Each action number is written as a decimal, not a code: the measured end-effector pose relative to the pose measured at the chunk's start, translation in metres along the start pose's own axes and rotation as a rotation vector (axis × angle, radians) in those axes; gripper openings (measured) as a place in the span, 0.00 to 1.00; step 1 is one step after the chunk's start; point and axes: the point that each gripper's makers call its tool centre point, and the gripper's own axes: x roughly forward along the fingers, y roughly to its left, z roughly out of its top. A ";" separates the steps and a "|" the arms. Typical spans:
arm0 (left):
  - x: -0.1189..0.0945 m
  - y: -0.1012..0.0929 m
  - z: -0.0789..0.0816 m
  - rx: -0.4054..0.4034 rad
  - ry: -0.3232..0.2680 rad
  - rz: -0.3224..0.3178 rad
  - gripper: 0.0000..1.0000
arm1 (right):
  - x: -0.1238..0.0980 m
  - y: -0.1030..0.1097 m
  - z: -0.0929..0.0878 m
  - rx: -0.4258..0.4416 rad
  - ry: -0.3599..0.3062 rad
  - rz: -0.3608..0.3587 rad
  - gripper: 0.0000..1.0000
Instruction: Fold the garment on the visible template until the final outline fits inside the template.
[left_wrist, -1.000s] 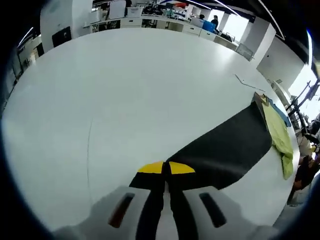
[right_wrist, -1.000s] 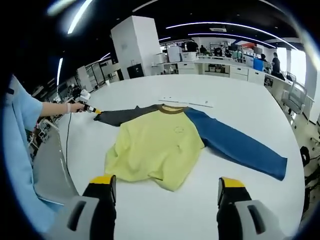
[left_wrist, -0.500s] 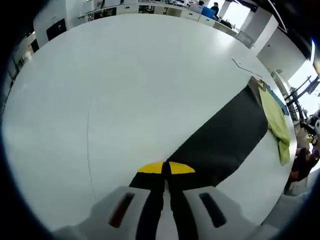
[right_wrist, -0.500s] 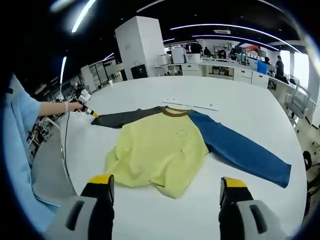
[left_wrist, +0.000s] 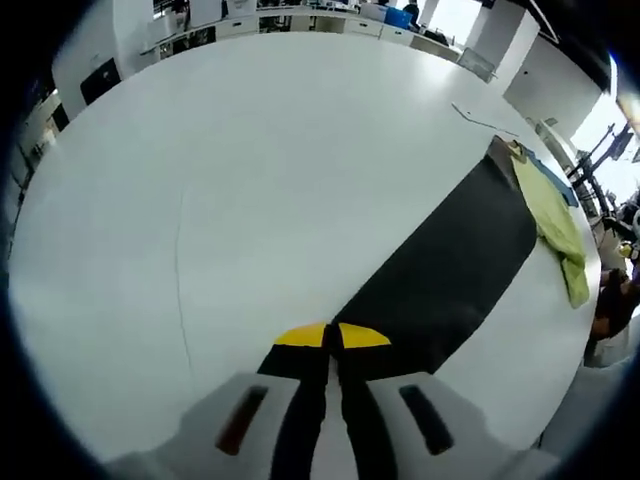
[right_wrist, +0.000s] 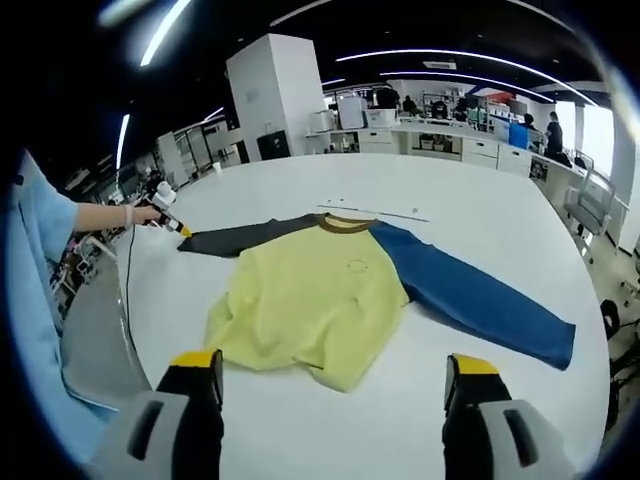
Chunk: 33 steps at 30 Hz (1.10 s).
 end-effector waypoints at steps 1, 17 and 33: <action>-0.002 0.000 0.000 0.000 0.002 0.001 0.02 | -0.001 0.000 0.000 0.002 -0.003 -0.001 0.93; -0.033 -0.057 0.034 0.199 -0.182 -0.083 0.78 | 0.004 0.006 0.001 0.024 -0.039 0.037 0.93; -0.063 -0.153 0.031 0.337 -0.199 -0.238 0.99 | -0.006 0.000 0.002 0.029 -0.077 0.044 0.93</action>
